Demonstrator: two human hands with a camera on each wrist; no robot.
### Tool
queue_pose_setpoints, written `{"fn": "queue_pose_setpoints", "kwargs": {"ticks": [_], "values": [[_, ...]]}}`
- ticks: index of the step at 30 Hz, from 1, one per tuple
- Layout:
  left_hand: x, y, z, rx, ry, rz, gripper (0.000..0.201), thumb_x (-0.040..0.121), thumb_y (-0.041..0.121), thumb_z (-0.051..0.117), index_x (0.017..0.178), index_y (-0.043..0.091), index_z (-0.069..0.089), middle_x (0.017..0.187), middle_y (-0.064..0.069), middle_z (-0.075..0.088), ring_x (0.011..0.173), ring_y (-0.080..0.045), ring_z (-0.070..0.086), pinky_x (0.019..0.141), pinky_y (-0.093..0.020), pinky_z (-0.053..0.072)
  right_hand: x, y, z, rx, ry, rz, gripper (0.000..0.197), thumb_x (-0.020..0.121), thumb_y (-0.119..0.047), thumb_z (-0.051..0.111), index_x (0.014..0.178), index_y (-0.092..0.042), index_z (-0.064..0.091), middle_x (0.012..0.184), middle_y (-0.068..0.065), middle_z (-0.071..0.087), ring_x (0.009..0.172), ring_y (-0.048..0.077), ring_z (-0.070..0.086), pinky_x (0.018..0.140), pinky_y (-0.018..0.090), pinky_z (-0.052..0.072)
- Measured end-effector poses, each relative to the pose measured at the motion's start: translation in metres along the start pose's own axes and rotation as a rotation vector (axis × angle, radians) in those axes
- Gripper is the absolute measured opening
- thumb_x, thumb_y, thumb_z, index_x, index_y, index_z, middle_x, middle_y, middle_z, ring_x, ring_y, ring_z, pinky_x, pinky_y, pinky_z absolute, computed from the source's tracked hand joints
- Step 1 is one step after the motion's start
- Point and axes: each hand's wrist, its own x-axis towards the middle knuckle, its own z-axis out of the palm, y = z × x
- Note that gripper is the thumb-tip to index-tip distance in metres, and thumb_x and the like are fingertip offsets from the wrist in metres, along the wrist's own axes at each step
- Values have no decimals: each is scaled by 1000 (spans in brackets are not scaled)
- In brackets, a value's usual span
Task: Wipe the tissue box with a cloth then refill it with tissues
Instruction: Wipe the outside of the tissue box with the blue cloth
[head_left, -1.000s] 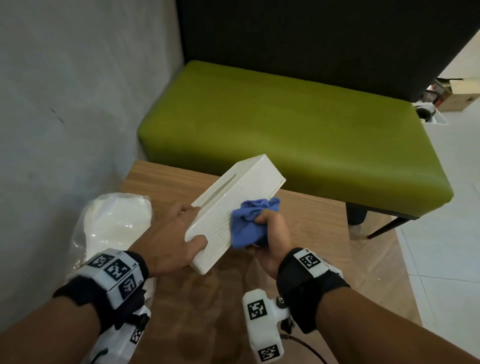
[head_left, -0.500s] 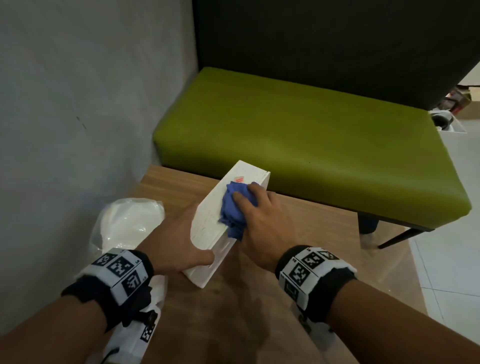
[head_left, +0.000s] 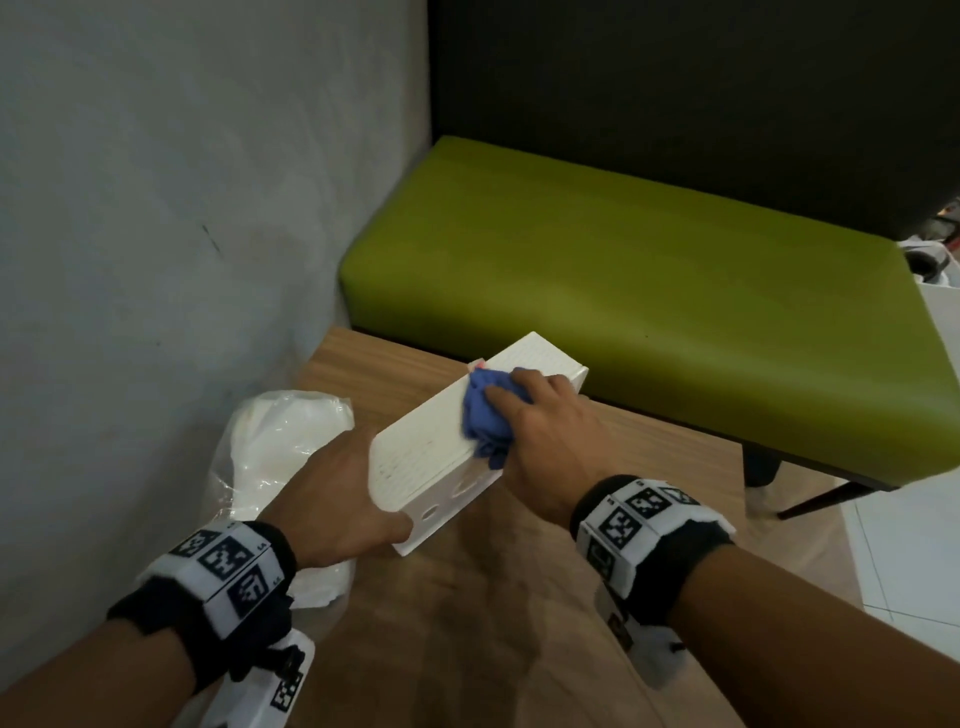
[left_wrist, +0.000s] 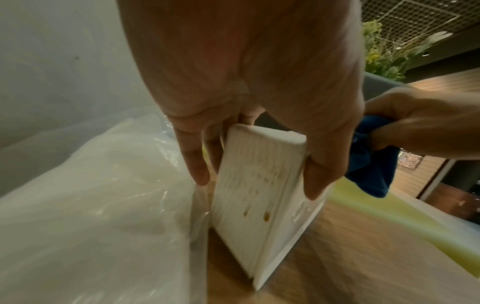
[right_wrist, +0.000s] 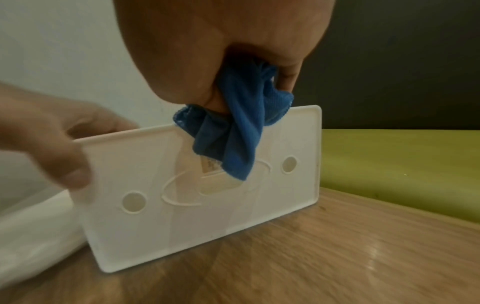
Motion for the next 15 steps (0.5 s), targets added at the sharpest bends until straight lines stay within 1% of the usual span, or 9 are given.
{"fn": "queue_pose_setpoints", "kwargs": {"ticks": [2, 4, 5, 7, 9, 10, 12, 13, 15], "values": [[-3, -5, 1, -40, 13, -9, 57, 61, 34, 85, 101, 29, 43, 95, 17, 54, 90, -5, 55, 66, -16, 42, 1, 5, -2, -3, 7, 56, 64, 84, -39, 63, 142, -26, 41, 148, 7, 36, 126, 31, 37, 100, 42, 37], [-2, -3, 2, -101, 52, -35, 56, 61, 31, 85, 101, 28, 47, 99, 10, 60, 96, -11, 59, 73, -22, 49, 2, -2, -5, 0, 10, 43, 60, 84, -37, 61, 140, -26, 44, 146, 7, 38, 125, 31, 38, 100, 42, 36], [-2, 0, 3, -130, 73, -46, 56, 60, 30, 85, 102, 28, 48, 100, 8, 61, 97, -13, 60, 77, -27, 53, 1, -10, -6, 11, 3, 4, 58, 85, -37, 60, 139, -26, 44, 145, 7, 39, 125, 30, 38, 101, 42, 36], [-1, 11, 1, -178, 127, -34, 51, 60, 22, 86, 97, 29, 52, 96, 6, 65, 93, -18, 63, 80, -34, 55, -3, -29, -7, 24, -29, -130, 56, 86, -35, 60, 139, -26, 44, 143, 7, 40, 127, 30, 36, 104, 44, 32], [-1, 19, -1, -197, 149, 3, 45, 60, 18, 87, 94, 26, 57, 93, 0, 68, 88, -23, 65, 82, -37, 54, -7, -47, -5, 33, -63, -250, 59, 87, -35, 61, 142, -26, 42, 146, 8, 39, 130, 31, 34, 108, 46, 28], [-1, 20, -1, -214, 153, 19, 46, 58, 21, 86, 92, 27, 57, 93, 0, 67, 87, -22, 65, 83, -37, 53, -7, -51, -3, 34, -78, -278, 61, 87, -35, 62, 143, -27, 40, 147, 8, 39, 130, 31, 34, 108, 46, 28], [-1, 15, -2, -240, 163, 11, 48, 52, 31, 82, 89, 36, 52, 90, 9, 65, 85, -15, 63, 81, -32, 52, -2, -44, -4, 33, -80, -267, 61, 86, -35, 62, 143, -27, 42, 146, 8, 40, 127, 31, 38, 105, 45, 31], [0, 11, -2, -234, 164, -18, 52, 51, 32, 84, 92, 36, 52, 92, 12, 64, 88, -14, 63, 81, -32, 53, 3, -34, -6, 40, -62, -229, 59, 85, -36, 62, 141, -27, 44, 144, 8, 43, 124, 31, 40, 102, 44, 33], [1, 7, -3, -206, 147, -68, 59, 55, 29, 88, 102, 30, 53, 99, 10, 64, 96, -15, 62, 83, -36, 57, 15, -10, -11, 56, -22, -68, 56, 84, -36, 62, 137, -26, 48, 140, 8, 46, 119, 32, 44, 98, 42, 36]]}}
